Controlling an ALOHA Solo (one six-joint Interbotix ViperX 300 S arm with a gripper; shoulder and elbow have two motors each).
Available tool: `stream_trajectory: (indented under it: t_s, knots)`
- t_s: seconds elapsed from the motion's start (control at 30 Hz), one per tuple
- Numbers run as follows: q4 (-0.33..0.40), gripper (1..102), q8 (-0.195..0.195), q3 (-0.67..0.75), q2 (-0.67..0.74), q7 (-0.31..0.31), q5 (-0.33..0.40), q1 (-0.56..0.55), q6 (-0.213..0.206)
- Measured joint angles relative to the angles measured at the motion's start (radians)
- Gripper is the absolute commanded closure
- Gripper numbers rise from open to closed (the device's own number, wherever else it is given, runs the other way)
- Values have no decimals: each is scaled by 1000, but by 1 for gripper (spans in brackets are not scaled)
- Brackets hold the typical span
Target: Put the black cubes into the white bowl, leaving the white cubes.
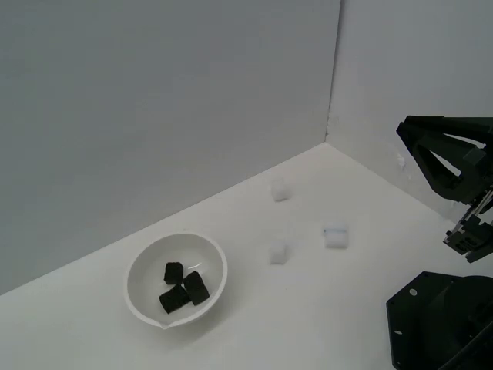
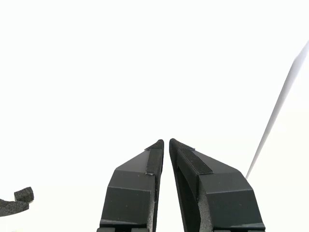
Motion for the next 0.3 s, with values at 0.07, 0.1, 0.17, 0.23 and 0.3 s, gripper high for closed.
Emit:
stream_trajectory:
  t_s: [0.07, 0.1, 0.17, 0.23, 0.3]
  knots:
    - [0, 100, -2, -2, 0, 2, 0, 0, 2]
    - [0, 100, -2, 2, 2, 0, 0, 0, 0]
    - [0, 100, 0, -2, 0, 2, 0, 0, 0]
    - [0, 100, -2, 2, 0, 0, 0, 0, 2]
    - [0, 100, -2, -2, 0, 0, 0, 0, 2]
